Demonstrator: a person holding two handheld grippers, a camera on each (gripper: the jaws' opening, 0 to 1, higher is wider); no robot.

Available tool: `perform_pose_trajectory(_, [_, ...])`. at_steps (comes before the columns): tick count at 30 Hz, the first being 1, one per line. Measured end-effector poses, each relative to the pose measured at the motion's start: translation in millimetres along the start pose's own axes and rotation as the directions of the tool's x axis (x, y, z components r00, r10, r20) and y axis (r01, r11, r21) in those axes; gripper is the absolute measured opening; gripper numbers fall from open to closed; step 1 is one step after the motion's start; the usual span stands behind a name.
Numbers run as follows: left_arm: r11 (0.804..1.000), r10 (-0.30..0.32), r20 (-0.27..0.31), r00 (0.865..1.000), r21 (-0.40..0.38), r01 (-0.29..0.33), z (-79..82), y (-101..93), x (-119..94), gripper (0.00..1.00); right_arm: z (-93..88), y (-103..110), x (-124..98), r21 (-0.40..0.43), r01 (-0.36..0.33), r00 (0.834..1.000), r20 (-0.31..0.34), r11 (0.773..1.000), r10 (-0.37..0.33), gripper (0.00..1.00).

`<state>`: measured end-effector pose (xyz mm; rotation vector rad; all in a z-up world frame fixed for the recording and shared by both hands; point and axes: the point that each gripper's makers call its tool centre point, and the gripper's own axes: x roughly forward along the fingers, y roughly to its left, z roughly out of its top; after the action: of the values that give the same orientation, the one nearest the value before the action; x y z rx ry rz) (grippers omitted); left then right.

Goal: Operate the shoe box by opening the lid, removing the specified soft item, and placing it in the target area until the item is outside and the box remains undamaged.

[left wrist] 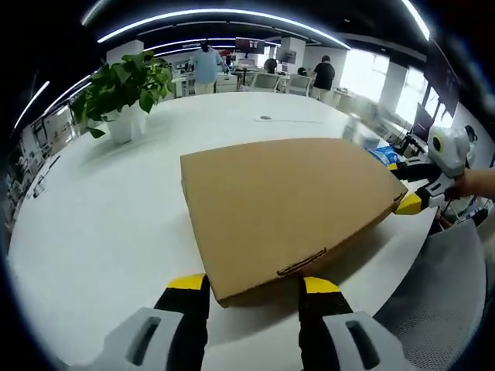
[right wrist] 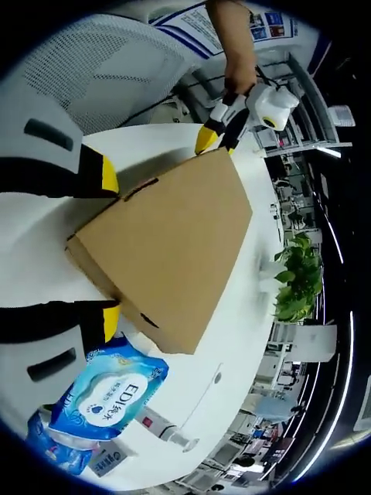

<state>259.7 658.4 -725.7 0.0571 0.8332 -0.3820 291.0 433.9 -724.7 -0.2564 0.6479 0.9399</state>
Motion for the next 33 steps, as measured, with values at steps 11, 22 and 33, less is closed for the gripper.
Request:
perform_pose_trajectory(11, [1.0,-0.004,-0.019,1.0,0.004,0.004,22.5,12.5,19,0.46,12.7,-24,14,0.001,0.001,1.0,-0.002,1.0,-0.001,0.49])
perform_pose_trajectory(22, [1.0,-0.007,-0.02,1.0,0.004,0.007,44.8,23.1,38,0.46,25.0,-50,26,0.007,0.007,1.0,-0.002,1.0,-0.007,0.49])
perform_pose_trajectory(33, [1.0,-0.011,-0.017,1.0,0.005,0.011,62.9,30.1,53,0.46,33.6,-70,34,0.008,0.011,1.0,-0.004,1.0,-0.011,0.5])
